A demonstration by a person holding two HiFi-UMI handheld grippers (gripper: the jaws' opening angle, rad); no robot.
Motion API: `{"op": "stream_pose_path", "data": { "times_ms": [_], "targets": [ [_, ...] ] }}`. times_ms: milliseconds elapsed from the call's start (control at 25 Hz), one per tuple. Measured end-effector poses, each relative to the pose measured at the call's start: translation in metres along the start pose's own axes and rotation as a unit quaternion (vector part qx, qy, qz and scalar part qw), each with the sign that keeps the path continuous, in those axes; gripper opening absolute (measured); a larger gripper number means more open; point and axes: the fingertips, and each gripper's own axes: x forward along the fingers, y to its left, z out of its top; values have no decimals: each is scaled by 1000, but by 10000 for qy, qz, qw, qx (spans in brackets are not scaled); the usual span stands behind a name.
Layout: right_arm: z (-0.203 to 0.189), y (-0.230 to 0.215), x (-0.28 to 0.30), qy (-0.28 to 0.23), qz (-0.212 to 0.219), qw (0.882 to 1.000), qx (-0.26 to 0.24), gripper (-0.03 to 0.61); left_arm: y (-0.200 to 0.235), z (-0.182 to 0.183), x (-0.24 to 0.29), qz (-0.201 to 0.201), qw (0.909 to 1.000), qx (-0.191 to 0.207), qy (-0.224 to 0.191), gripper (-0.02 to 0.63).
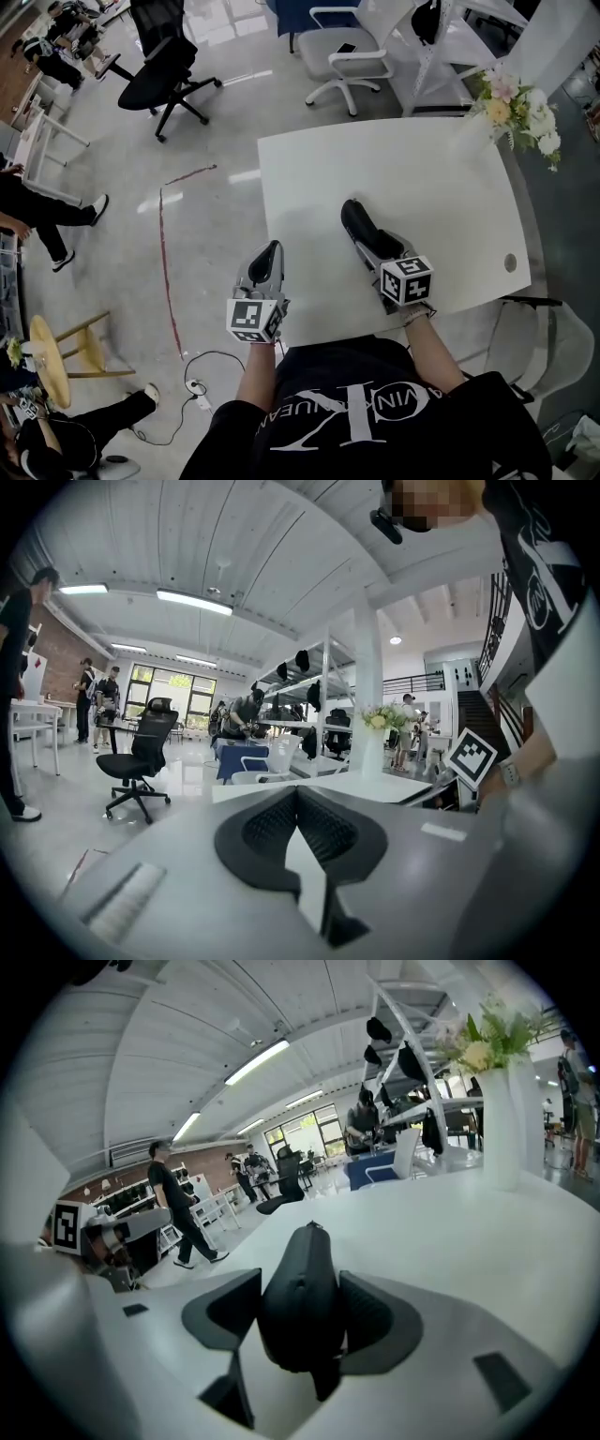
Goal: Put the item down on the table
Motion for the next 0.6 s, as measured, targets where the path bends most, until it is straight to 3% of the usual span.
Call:
{"op": "stream_pose_path", "data": {
  "times_ms": [600],
  "targets": [
    [-19, -6, 9, 397, 99, 9989, 207, 265, -5, -4, 6, -211, 9998, 4, 18, 12]
  ]
}}
